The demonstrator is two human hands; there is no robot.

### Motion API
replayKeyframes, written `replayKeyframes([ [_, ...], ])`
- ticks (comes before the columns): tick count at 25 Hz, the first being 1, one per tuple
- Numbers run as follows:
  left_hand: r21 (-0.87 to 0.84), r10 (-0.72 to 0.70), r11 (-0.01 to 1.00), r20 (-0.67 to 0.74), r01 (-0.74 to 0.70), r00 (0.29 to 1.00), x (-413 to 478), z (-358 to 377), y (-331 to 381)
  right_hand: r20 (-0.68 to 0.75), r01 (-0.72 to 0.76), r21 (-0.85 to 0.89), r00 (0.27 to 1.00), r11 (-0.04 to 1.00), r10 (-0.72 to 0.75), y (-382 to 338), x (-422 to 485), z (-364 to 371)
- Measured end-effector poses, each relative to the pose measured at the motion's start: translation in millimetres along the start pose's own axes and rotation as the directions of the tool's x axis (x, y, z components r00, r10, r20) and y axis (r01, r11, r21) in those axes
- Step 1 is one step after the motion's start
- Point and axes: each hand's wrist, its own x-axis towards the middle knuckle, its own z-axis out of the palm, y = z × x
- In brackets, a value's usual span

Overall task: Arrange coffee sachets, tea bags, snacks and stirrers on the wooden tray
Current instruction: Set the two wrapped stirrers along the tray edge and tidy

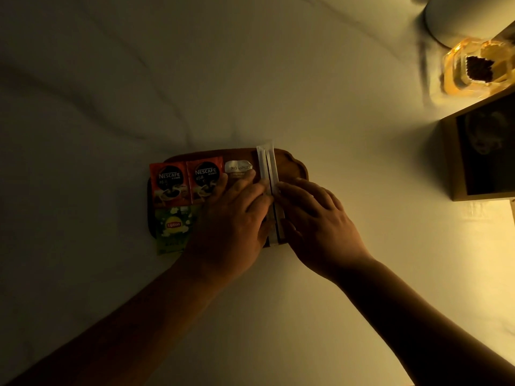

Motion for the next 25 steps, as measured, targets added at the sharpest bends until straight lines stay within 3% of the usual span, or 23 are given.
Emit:
replayKeyframes([
  [4, -0.028, -0.116, 0.993, -0.138, 0.113, 0.984, -17, -10, -26, -0.028, -0.039, 0.031, 0.999, 0.999, 0.04, -22, 4, -8],
  [7, -0.008, -0.205, 0.979, -0.044, 0.205, 0.978, -29, -13, -40, 0.075, -0.013, 0.018, 0.997, 1.0, 0.012, -40, 19, -10],
  [14, 0.051, -0.205, 0.978, 0.12, 0.2, 0.971, -20, -20, -48, 0.267, 0.053, -0.022, 0.963, 0.998, -0.046, -39, 52, -6],
  [25, 0.016, -0.204, 0.979, 0.148, 0.204, 0.968, -21, -26, -47, 0.159, 0.076, -0.069, 0.985, 0.995, -0.064, -41, 67, -6],
])
